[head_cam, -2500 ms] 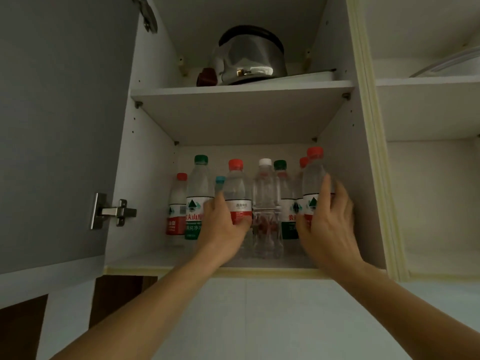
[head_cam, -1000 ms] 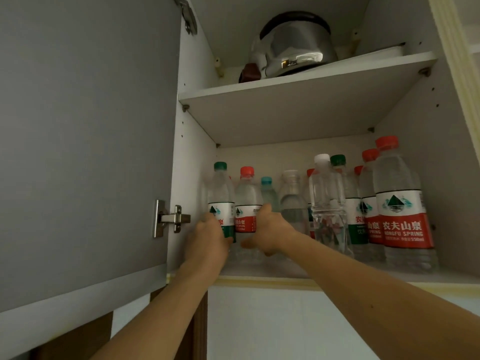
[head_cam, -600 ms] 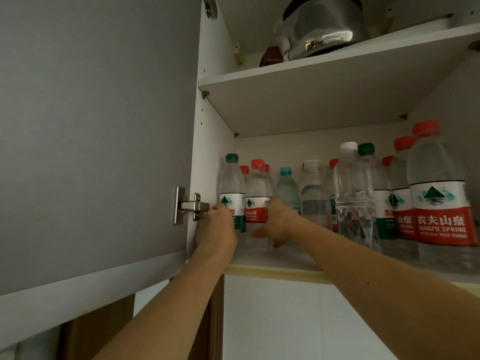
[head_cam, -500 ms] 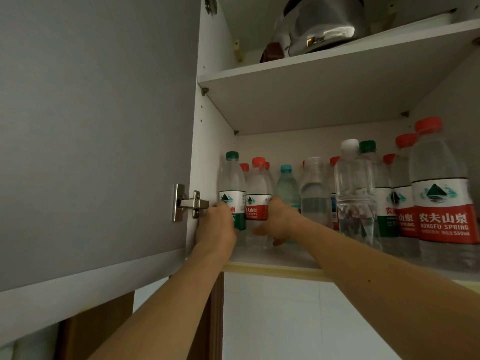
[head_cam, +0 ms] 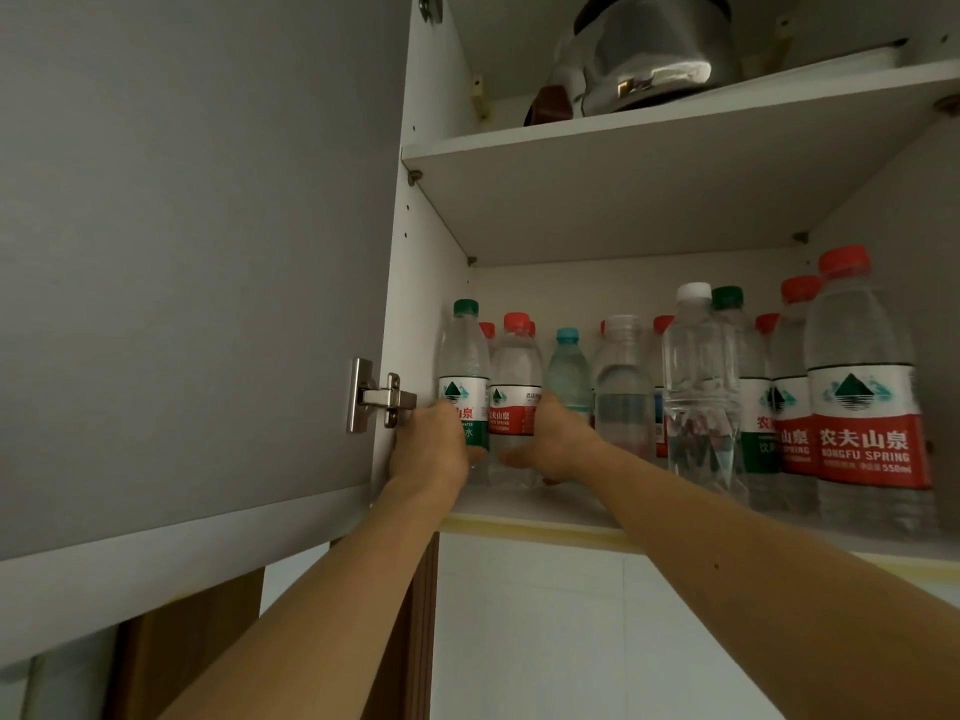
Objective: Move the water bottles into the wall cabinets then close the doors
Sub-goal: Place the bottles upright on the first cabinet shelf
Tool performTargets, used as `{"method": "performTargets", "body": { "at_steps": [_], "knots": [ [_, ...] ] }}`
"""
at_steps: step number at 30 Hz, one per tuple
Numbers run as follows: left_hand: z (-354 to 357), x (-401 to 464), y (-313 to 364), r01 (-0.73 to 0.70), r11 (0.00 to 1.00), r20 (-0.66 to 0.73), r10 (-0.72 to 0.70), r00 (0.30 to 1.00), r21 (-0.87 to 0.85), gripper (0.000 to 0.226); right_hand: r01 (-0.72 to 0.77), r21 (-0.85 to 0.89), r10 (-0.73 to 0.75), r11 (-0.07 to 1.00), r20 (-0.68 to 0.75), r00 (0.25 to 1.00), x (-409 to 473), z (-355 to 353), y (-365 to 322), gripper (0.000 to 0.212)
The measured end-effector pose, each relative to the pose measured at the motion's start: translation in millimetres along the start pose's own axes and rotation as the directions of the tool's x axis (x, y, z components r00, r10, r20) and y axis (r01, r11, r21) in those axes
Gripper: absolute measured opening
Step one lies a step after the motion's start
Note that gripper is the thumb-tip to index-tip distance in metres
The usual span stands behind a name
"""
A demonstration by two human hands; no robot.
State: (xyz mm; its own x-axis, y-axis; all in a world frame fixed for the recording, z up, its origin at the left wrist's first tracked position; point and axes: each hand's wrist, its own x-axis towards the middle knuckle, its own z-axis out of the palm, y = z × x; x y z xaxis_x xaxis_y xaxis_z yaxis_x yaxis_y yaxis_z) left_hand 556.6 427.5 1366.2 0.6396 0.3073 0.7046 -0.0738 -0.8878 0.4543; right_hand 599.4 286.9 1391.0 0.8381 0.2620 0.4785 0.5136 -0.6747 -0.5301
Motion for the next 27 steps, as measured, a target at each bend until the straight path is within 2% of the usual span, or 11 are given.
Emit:
{"method": "performTargets", "body": {
  "at_steps": [4,9,13,16,18,21,24,27],
  "knots": [
    [-2.1,-2.5,0.3,-0.022,0.999,-0.009,0.022,1.0,-0.048,0.054,0.059,-0.012,-0.059,0.998,-0.021,0.998,-9.4,-5.2,0.8,0.069],
    [-1.5,-12.9,1.9,-0.071,0.996,-0.025,0.07,0.997,-0.051,0.052,0.191,-0.126,-0.213,0.974,-0.203,0.956,-42.1,-30.2,1.9,0.044],
    [-2.8,-21.6,14.1,-0.218,0.976,-0.166,0.212,0.963,-0.022,0.04,0.342,-0.299,-0.437,0.891,-0.357,0.826,-78.3,-62.7,14.3,0.038],
    [-7.4,-23.8,44.3,-0.328,0.934,-0.228,0.293,0.929,-0.138,0.038,0.323,-0.438,-0.517,0.839,-0.456,0.724,-102.8,-86.4,29.5,0.031],
    [-9.8,-23.5,69.4,-0.392,0.887,-0.241,0.336,0.911,-0.244,0.039,0.22,-0.48,-0.47,0.849,-0.495,0.731,-113.3,-95.2,42.9,0.036],
    [-9.5,-20.9,100.7,-0.458,0.829,-0.261,0.387,0.884,-0.32,0.044,0.064,-0.404,-0.288,0.913,-0.524,0.802,-123.8,-96.1,63.0,0.056],
    [1.7,-14.1,119.1,-0.454,0.837,-0.218,0.402,0.889,-0.305,0.056,0.021,-0.263,-0.154,0.964,-0.496,0.854,-126.9,-92.0,77.6,0.075],
    [18.6,-2.7,124.8,-0.374,0.843,-0.083,0.372,0.924,-0.386,0.07,0.013,-0.129,-0.069,0.992,-0.443,0.894,-122.1,-92.4,80.6,0.087]
  ]
}}
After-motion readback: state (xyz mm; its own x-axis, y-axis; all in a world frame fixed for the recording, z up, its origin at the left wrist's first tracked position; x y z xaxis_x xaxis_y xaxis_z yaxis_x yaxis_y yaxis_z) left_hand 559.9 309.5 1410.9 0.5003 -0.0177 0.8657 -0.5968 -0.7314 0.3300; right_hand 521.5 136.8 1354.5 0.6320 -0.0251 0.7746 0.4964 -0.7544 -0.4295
